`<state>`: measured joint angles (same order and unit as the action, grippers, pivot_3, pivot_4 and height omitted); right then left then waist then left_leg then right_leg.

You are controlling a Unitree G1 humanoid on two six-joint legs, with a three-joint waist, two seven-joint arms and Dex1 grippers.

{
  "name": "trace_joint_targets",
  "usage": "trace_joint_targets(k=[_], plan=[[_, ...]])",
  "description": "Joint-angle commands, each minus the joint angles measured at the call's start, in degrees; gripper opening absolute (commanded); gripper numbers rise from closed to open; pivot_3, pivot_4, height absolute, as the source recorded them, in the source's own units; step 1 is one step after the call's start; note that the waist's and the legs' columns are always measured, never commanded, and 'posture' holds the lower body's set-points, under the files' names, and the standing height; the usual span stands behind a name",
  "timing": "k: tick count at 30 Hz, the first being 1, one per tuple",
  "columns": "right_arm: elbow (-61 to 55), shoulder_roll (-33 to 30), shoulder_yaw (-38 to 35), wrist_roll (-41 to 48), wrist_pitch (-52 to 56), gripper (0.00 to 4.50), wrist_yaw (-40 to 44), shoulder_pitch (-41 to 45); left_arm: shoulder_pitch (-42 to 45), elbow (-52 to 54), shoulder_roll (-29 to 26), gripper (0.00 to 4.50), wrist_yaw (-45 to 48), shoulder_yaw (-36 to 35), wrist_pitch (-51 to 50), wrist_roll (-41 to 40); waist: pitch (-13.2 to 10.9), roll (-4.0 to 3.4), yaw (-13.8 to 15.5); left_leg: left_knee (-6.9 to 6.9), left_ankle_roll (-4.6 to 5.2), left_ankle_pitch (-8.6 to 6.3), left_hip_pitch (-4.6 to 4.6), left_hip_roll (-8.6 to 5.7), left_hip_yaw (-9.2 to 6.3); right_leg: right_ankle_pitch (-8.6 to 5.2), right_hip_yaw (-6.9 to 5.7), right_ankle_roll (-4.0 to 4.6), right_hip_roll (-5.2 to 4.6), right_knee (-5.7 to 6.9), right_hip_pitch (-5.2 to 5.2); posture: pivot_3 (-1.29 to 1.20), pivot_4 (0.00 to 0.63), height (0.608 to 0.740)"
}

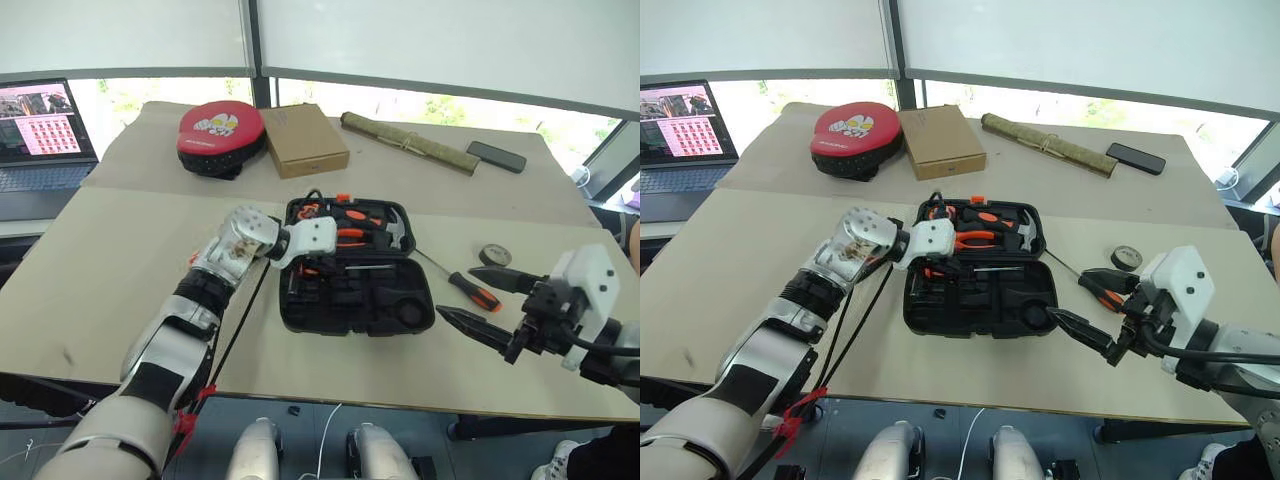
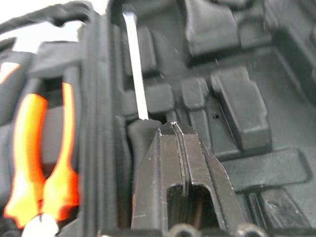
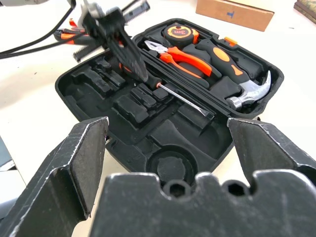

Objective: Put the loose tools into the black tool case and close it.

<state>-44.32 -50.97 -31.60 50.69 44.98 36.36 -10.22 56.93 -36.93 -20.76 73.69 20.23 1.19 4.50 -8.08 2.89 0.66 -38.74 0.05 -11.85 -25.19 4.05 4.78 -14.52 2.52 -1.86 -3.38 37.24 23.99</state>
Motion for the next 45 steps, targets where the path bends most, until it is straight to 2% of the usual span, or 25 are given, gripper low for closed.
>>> trace_joint_targets(k=[1, 8, 12, 17, 21, 25, 28, 30, 33, 34, 35, 36, 37, 39, 42, 45], plan=[[-1.29, 0.60, -0.85, 0.04, -1.36, 4.50, -0.63, 0.24, 1.10, 0.56, 0.49, 0.01, -1.09, -0.60, 0.59, -0.01, 0.00, 0.00, 0.00, 0.00, 0.00, 0.00, 0.00, 0.00, 0.00, 0.00, 0.00, 0.00, 0.00, 0.00, -0.01, 0.00, 0.150, 0.740], [-1.27, 0.73, -0.01, 0.11, -1.29, 4.50, -0.79, 0.87, 0.53, -4.02, 2.17, 0.01, -4.76, 1.57, 4.39, 3.38, 0.00, 0.00, 0.03, -0.01, 0.00, 0.00, 0.00, -0.02, 0.00, 0.01, 0.00, -0.02, 0.00, -0.01, -0.01, 0.00, 0.150, 0.740], [-1.17, 0.92, 0.63, -0.04, -1.31, 4.50, -1.19, 1.29, -2.04, -7.56, 2.35, 0.01, -6.98, 5.93, 10.19, 8.58, 0.01, -0.02, 0.09, -0.01, 0.00, 0.00, 0.01, -0.02, 0.00, 0.01, 0.01, -0.02, 0.00, -0.02, -0.04, 0.00, 0.150, 0.740], [-1.83, 1.44, 0.14, 0.09, -1.39, 4.50, -1.25, 0.31, -1.24, -11.14, 4.04, 0.01, -10.94, 6.33, 12.22, 10.66, 0.06, -0.07, 0.51, -0.05, 0.04, 0.02, 0.19, -0.08, -0.06, 0.02, 0.00, -0.04, -0.01, -0.07, -0.37, 0.00, 0.150, 0.740], [-2.94, 2.17, -0.36, 0.02, -1.45, 4.50, -1.77, -1.02, -0.60, -8.98, 4.05, 0.01, -7.72, 3.70, 9.61, 7.07, 0.06, -0.08, 0.64, -0.04, 0.11, 0.01, 0.63, -0.10, -0.08, -0.01, -0.01, -0.09, -0.03, -0.17, -0.88, 0.00, 0.150, 0.740], [-4.75, 4.21, -6.09, -0.90, -1.37, 4.50, -1.63, -7.86, 0.34, 2.16, 0.93, 0.01, 2.77, -4.92, -5.57, -6.28, 0.04, -0.11, 0.33, -0.02, 0.13, 0.02, 0.44, -0.09, -0.10, -0.01, -0.02, -0.08, -0.02, -0.15, -0.71, 0.00, 0.150, 0.740], [-3.80, 6.45, -11.46, -2.81, -2.25, 4.50, -0.16, -14.54, -1.18, 10.43, -2.20, 0.73, 5.55, -9.65, -14.88, -13.46, 0.03, -0.17, -0.13, 0.00, 0.13, 0.02, 0.22, -0.08, -0.16, -0.03, -0.02, -0.10, -0.01, -0.13, -0.50, 0.00, 0.150, 0.740], [-1.95, 8.02, -15.86, -3.75, -2.98, 4.50, 1.78, -19.11, -3.40, 15.82, -4.63, 1.42, 6.38, -12.10, -18.38, -16.76, 0.08, -0.31, -0.19, 0.00, 0.15, 0.02, 0.23, -0.09, -0.17, -0.05, -0.02, -0.13, -0.01, -0.12, -0.50, 0.00, 0.150, 0.740], [4.25, 9.37, -24.42, -7.04, -6.11, 4.50, 8.98, -27.64, -7.28, 24.95, -10.74, 2.46, 12.30, -14.34, -28.04, -23.89, 0.12, -0.70, -0.19, 0.01, 0.17, 0.00, 0.36, -0.11, -0.15, -0.09, -0.01, -0.18, -0.03, -0.14, -0.63, 0.00, 0.150, 0.740], [6.82, 9.21, -26.69, -7.38, -6.78, 4.50, 10.90, -29.23, -8.33, 27.35, -12.23, 2.67, 13.43, -14.84, -30.23, -25.83, 0.09, -0.75, -0.21, 0.03, 0.17, 0.00, 0.44, -0.11, -0.15, -0.10, -0.01, -0.17, -0.03, -0.15, -0.68, 0.00, 0.150, 0.740], [8.67, 9.02, -28.11, -7.50, -7.37, 4.50, 12.24, -30.23, -9.08, 29.11, -13.21, 3.19, 13.75, -15.15, -31.66, -27.24, 0.08, -0.77, -0.22, 0.04, 0.17, 0.00, 0.50, -0.10, -0.14, -0.13, -0.01, -0.14, -0.03, -0.15, -0.73, 0.00, 0.150, 0.740], [10.35, 8.81, -29.26, -7.56, -7.78, 4.50, 13.45, -30.98, -9.66, 30.53, -13.99, 3.35, 13.82, -15.63, -33.27, -28.77, 0.07, -0.77, -0.22, 0.04, 0.17, -0.01, 0.53, -0.10, -0.14, -0.14, -0.01, -0.12, -0.03, -0.15, -0.74, 0.00, 0.150, 0.740], [13.51, 8.13, -30.57, -7.97, -8.34, 4.50, 15.79, -32.17, -10.47, 32.49, -15.20, 3.82, 14.19, -16.88, -35.73, -31.20, 0.07, -0.77, -0.16, 0.02, 0.17, 0.00, 0.57, -0.10, -0.14, -0.16, -0.02, -0.11, -0.03, -0.15, -0.78, 0.00, 0.150, 0.740], [18.55, 6.60, -31.28, -8.82, -9.20, 4.50, 19.92, -33.54, -11.88, 35.53, -17.30, 4.40, 14.18, -18.20, -39.33, -34.06, 0.06, -0.80, -0.15, -0.02, 0.17, 0.00, 0.60, -0.10, -0.14, -0.41, 0.00, -0.11, -0.04, -0.16, -0.83, 0.00, 0.150, 0.740], [23.62, 3.36, -26.90, -12.80, -12.49, 4.50, 22.52, -31.79, -14.96, 39.79, -20.30, 4.40, 14.64, -17.99, -39.34, -35.17, 0.06, -0.83, -0.31, 0.03, 0.17, 0.00, 0.77, -0.10, -0.13, -0.58, 0.05, 0.02, -0.05, -0.16, -0.93, 0.00, 0.150, 0.740], [26.29, -0.28, -20.65, -14.10, -13.16, 4.50, 22.19, -24.81, -16.97, 42.22, -21.68, 4.40, 14.09, -17.63, -38.02, -35.43, 0.06, -0.93, -1.00, 0.12, 0.17, 0.00, 0.89, -0.10, -0.07, -0.59, 0.16, 0.06, -0.03, -0.16, -0.96, 0.00, 0.150, 0.740]])
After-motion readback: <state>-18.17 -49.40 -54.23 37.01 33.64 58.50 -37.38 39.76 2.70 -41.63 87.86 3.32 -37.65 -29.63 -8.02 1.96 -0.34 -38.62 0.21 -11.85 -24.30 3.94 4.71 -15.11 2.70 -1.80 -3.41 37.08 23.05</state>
